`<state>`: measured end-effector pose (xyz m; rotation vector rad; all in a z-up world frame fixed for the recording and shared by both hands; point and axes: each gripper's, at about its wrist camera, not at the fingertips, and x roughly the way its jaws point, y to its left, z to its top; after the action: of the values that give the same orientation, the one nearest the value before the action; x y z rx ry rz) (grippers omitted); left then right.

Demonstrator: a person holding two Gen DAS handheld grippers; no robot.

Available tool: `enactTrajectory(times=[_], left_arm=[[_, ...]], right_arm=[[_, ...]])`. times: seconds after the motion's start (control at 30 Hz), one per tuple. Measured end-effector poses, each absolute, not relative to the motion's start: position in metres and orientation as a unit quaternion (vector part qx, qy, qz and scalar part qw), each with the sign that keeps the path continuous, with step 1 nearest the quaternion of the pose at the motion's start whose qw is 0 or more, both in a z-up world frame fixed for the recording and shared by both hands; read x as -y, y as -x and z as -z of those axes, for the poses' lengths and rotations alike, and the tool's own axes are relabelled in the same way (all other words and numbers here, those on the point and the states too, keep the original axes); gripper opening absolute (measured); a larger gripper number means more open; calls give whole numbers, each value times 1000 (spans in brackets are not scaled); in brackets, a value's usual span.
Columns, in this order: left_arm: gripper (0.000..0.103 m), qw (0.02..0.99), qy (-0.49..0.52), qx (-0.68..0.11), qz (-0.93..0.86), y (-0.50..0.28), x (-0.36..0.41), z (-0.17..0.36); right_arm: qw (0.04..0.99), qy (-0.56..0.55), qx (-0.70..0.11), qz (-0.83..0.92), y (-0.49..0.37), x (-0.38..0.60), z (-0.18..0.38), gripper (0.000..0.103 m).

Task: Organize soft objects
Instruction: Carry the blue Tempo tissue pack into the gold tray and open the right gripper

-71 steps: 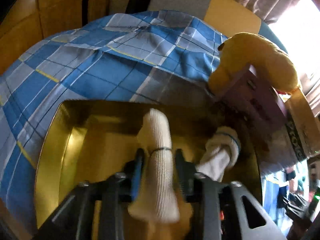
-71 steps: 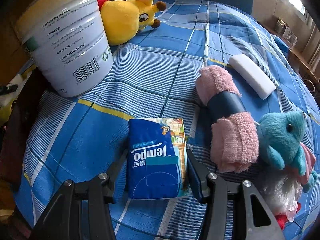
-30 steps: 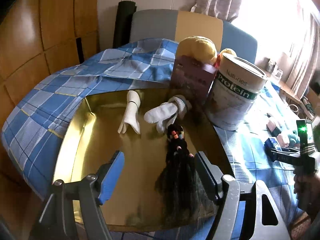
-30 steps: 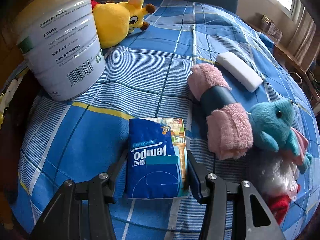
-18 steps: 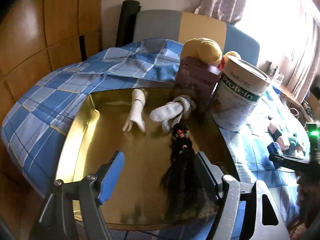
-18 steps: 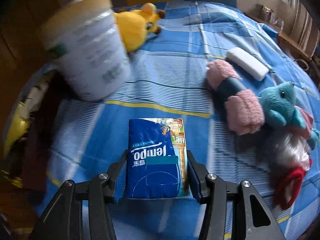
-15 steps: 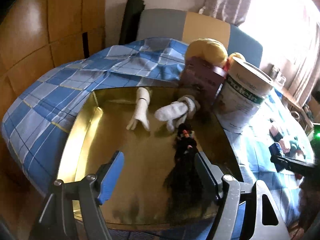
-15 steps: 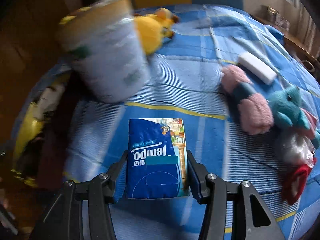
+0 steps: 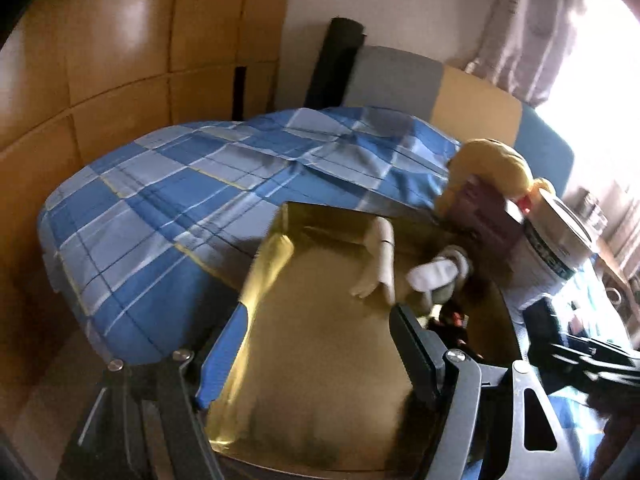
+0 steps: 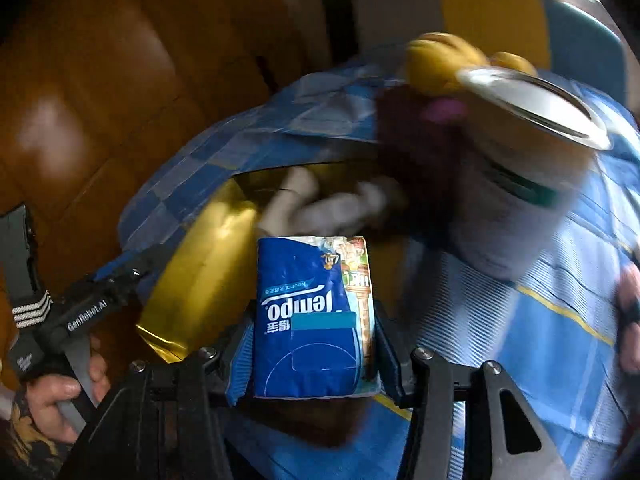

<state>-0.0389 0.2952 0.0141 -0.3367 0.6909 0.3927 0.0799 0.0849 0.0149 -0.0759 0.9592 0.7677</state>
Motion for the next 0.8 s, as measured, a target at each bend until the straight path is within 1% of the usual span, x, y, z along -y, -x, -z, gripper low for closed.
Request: enactTrajectory(times=[0.23, 0.37, 0.47, 0.53, 0.57, 0.67, 0.8], left_arm=[[74, 902, 179, -338, -202, 46, -309, -9], [74, 901, 181, -340, -199, 46, -309, -6], [74, 901, 179, -345, -193, 43, -305, -3], [74, 901, 176, -349, -188, 41, -302, -1], [74, 901, 176, -351, -187, 41, -300, 0], [74, 899, 174, -357, -181, 39, -295, 2], [74, 904, 161, -353, -181, 39, -288, -2]], right_arm=[[780, 82, -493, -376, -88, -158, 22, 52], [782, 132, -502, -345, -89, -168, 47, 53], [791, 166, -499, -311, -91, -164, 56, 53], [781, 152, -513, -321, -93, -158, 62, 53], [778, 140, -515, -331, -93, -155, 62, 55], [784, 126, -504, -340, -87, -148, 56, 60], [795, 109, -488, -343, -81, -139, 44, 61]])
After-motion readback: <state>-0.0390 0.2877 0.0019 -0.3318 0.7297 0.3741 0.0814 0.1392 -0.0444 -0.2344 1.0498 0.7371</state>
